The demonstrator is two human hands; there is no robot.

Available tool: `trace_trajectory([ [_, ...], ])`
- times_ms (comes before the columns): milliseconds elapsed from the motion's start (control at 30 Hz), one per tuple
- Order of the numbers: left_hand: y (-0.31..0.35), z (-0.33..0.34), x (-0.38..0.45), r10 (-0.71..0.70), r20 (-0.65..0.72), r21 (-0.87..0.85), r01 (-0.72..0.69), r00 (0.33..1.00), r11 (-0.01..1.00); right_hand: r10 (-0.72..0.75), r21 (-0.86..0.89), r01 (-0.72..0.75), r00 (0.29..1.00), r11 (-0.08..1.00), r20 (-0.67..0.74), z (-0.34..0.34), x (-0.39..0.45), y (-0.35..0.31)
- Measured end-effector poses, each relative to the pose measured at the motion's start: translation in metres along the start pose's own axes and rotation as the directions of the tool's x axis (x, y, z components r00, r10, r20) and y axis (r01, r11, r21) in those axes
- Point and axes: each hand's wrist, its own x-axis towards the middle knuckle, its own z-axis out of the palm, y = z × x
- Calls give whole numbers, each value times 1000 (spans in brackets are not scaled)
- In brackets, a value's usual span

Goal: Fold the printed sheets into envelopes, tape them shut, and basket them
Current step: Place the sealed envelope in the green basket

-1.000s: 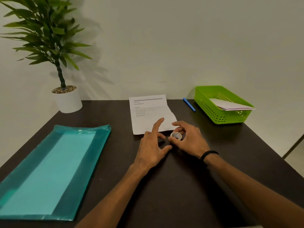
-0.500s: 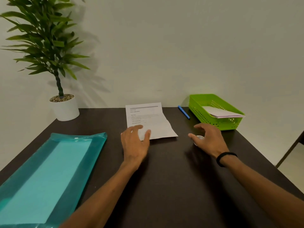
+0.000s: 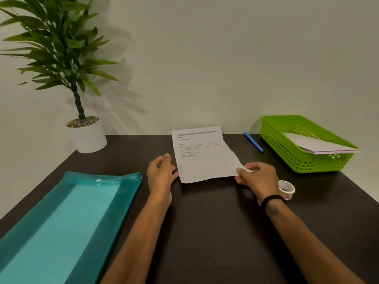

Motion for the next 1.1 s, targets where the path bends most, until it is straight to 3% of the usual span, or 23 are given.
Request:
trace_trajectory([
  [100, -4, 1, 3, 129, -37, 158, -122, 991, 980, 4, 82, -12, 996, 997, 93, -8, -9, -3],
  [200, -10, 3, -10, 353, 7, 392, -328, 935, 860, 95, 263, -168, 958, 950, 271, -17, -22, -12],
  [300, -13, 2, -12, 339, 86, 321, -348, 937, 881, 175, 392, -365, 880, 845, 442, -23, -27, -18],
  [400, -3, -4, -2, 136, 143, -29, -134, 980, 991, 169, 429, -451, 818, 783, 551, -26, -25, -20],
  [467, 2, -11, 5, -26, 247, -265, 93, 969, 960, 156, 417, -470, 788, 778, 596, -29, -21, -19],
  [533, 6, -19, 10, -105, 351, -380, 244, 931, 892, 140, 376, -472, 750, 797, 646, -33, -18, -17],
  [633, 11, -27, 11, -173, 431, -412, 364, 886, 836, 89, 262, -411, 662, 873, 744, -41, -17, -14],
  [800, 15, -33, 13, -265, 508, -303, 458, 819, 836, 47, 43, -199, 427, 979, 903, -56, -20, -14],
  [867, 19, -33, 8, -267, 494, -312, 456, 827, 834, 33, 35, -187, 349, 982, 936, -59, -23, -15],
  [967, 23, -26, 0, -252, 482, -288, 423, 839, 859, 60, 116, -381, 420, 917, 906, -53, -24, -13],
  [1100, 14, -24, 5, -151, 541, -187, 294, 827, 937, 5, 249, -399, 536, 883, 844, -42, -23, -13],
])
